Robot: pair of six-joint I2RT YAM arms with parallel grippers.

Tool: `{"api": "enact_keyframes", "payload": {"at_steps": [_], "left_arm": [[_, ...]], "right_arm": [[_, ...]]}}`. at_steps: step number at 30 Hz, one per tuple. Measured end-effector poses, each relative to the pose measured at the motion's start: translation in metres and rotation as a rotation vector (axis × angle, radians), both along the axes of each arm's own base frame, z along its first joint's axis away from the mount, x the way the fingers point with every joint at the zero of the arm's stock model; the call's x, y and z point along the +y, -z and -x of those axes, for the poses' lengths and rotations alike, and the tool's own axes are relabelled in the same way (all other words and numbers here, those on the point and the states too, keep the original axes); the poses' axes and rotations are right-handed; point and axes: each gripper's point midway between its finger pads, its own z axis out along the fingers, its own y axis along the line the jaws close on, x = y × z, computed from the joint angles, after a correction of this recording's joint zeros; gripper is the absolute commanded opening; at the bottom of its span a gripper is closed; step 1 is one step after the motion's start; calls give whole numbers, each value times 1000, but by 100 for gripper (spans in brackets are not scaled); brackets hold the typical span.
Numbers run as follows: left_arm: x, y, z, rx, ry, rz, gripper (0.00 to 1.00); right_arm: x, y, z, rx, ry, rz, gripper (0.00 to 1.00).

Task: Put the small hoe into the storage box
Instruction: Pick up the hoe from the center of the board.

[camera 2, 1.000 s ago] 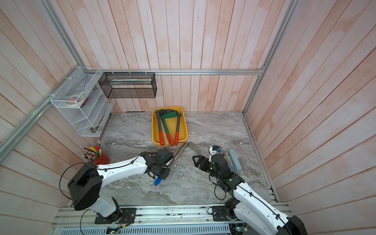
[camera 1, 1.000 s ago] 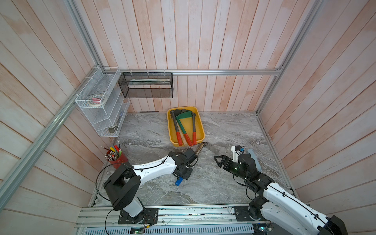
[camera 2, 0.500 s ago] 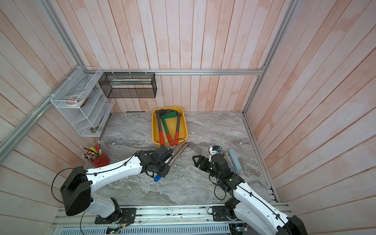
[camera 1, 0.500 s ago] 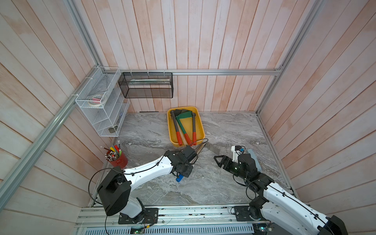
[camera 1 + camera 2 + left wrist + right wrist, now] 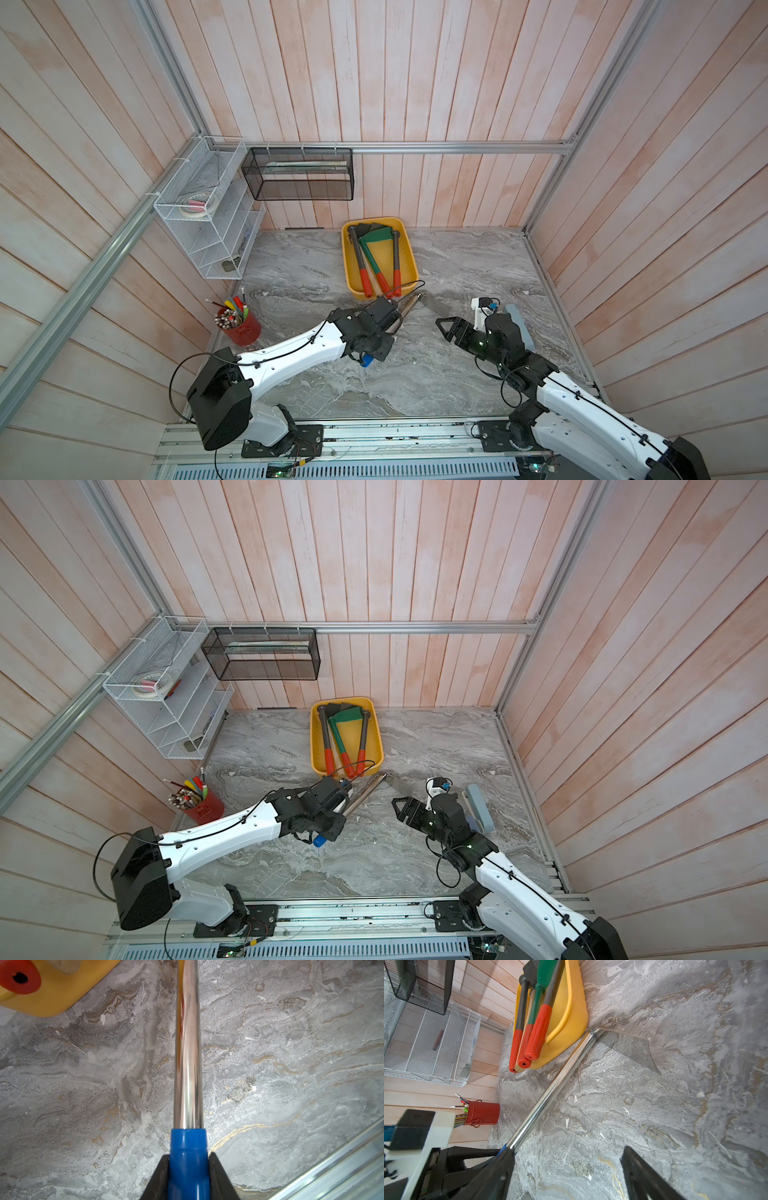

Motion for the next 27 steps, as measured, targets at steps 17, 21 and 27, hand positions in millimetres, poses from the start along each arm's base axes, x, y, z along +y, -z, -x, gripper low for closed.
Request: {"api": "enact_keyframes", "payload": {"at_steps": [17,21,27], "left_arm": [[-28,1,4,22,34,59,0],[-38,1,9,28,47,72,0],[-49,-1,13,44,54,93,0]], "right_arm": [[38,24,10,129,-51,-157,74],[48,30,11,154,-57,-172,74],[61,43,12,212,-49,-195,71]]}}
